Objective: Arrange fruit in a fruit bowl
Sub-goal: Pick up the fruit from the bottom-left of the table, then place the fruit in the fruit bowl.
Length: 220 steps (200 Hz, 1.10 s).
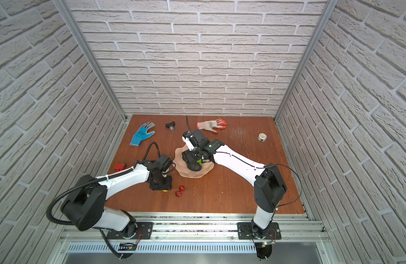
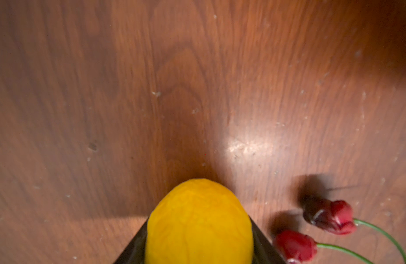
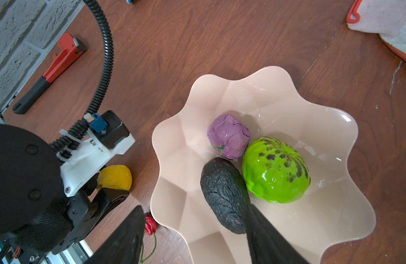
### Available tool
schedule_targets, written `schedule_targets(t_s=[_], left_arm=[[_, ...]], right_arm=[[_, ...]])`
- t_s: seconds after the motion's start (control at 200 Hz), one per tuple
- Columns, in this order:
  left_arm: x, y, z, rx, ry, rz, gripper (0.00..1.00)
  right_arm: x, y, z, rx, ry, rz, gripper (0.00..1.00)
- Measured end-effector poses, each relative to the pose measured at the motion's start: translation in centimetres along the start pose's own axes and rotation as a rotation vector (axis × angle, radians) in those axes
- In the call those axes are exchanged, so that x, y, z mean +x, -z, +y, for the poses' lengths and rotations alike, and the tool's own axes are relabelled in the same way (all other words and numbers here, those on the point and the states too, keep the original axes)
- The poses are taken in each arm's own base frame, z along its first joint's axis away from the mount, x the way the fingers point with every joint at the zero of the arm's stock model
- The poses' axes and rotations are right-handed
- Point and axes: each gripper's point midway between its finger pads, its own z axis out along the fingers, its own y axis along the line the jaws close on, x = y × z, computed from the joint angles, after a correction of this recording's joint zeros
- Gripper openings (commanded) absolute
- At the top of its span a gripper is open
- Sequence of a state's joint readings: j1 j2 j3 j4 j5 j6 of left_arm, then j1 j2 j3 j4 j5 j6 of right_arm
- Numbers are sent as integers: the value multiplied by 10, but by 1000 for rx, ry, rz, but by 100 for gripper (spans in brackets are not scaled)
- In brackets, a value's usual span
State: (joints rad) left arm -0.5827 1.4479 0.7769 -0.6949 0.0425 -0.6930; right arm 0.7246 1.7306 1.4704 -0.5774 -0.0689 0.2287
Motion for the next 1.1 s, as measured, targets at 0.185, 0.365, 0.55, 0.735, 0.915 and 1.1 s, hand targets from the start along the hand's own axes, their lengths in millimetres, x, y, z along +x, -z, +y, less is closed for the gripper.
schedule_targets(t_s=[0.185, 0.365, 0.55, 0.735, 0.915, 1.1], left_arm=[[-3, 26, -2, 20, -2, -40, 40], [-32, 76, -15, 81, -13, -160, 39], [-54, 113, -23, 113, -38, -227, 39], [-88, 126, -43, 132, -94, -246, 37], [-117, 108, -62, 138, -138, -218, 35], [-128, 82, -75, 143, -169, -171, 35]], right_arm=[[-1, 1, 0, 1, 1, -1, 70], [-3, 3, 0, 3, 0, -9, 70], [-6, 8, 0, 7, 0, -22, 70], [-8, 13, -1, 14, -2, -36, 70], [-8, 25, -4, 31, -6, -50, 70], [-1, 39, -11, 67, -22, -61, 71]])
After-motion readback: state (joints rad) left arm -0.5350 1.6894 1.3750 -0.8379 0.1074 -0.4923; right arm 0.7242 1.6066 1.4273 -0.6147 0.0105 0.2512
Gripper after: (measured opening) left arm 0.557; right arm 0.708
